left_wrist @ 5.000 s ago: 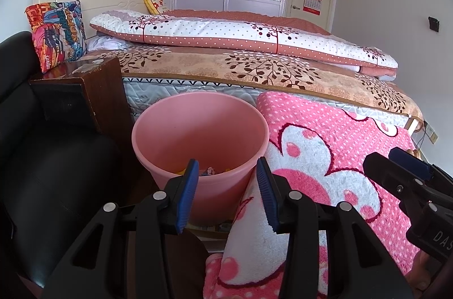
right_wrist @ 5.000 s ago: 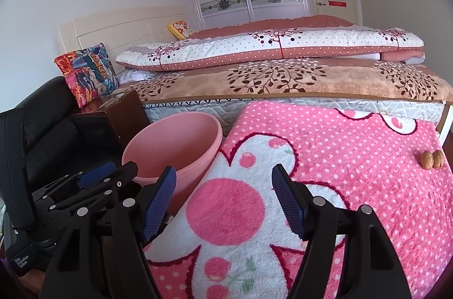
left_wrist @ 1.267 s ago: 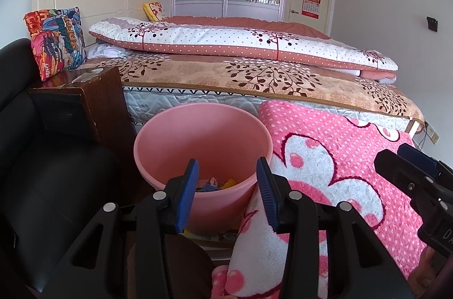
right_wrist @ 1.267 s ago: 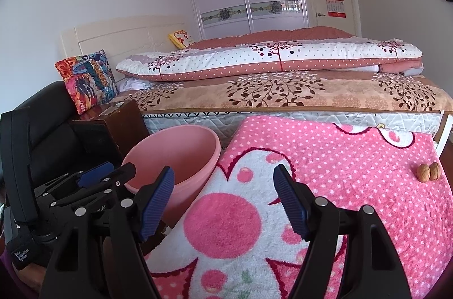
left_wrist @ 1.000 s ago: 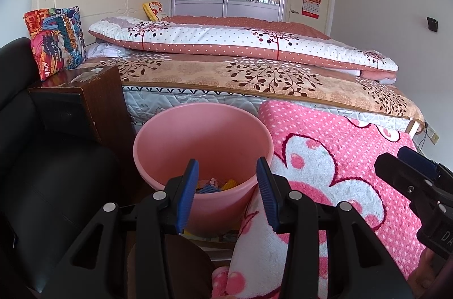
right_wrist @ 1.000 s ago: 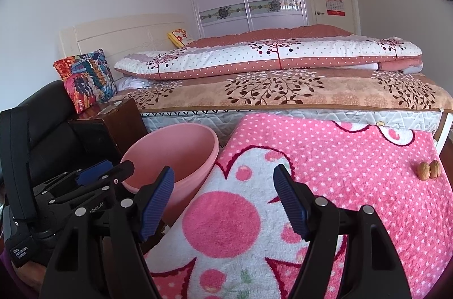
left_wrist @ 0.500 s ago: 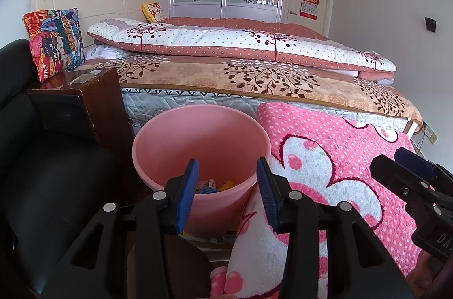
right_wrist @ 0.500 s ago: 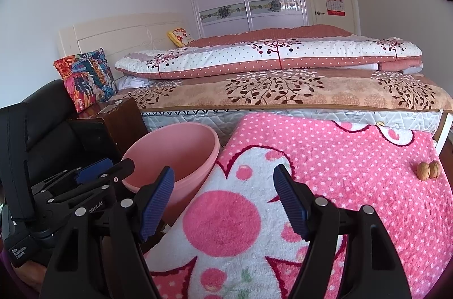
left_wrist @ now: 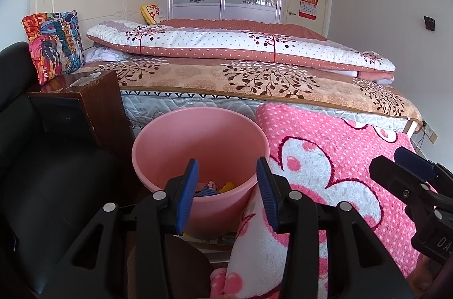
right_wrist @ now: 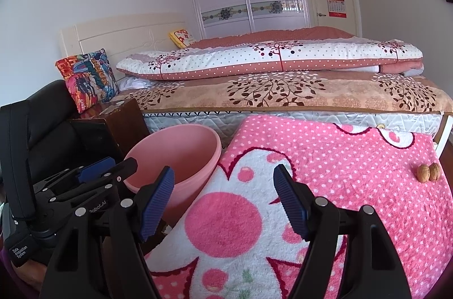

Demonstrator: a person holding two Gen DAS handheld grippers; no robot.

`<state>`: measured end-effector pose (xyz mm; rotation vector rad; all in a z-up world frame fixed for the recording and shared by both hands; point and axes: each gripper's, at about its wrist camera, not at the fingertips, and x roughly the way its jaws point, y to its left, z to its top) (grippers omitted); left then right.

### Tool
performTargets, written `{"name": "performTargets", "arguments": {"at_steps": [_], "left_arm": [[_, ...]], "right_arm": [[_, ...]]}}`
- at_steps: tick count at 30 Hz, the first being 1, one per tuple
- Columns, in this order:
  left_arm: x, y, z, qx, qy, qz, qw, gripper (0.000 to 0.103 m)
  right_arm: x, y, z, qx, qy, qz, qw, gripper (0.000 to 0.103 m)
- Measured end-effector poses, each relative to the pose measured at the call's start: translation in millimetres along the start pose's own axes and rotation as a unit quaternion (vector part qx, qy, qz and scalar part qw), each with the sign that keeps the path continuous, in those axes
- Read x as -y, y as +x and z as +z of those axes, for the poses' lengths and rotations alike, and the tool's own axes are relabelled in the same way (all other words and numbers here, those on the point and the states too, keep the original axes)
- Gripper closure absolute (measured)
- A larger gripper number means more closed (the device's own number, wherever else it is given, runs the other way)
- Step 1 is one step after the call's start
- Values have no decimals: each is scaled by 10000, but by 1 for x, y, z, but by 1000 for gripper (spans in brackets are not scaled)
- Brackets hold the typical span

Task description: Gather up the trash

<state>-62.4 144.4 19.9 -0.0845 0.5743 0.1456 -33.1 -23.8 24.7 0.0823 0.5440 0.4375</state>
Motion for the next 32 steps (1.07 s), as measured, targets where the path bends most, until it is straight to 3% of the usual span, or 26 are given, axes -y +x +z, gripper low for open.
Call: {"name": "performTargets", "arguments": {"at_steps": [32], "left_arm": [[3,3,2,-43,76,43,10000,60]], "right_arm": [[6,2,-3,-52,49,-60,10000,32]]}}
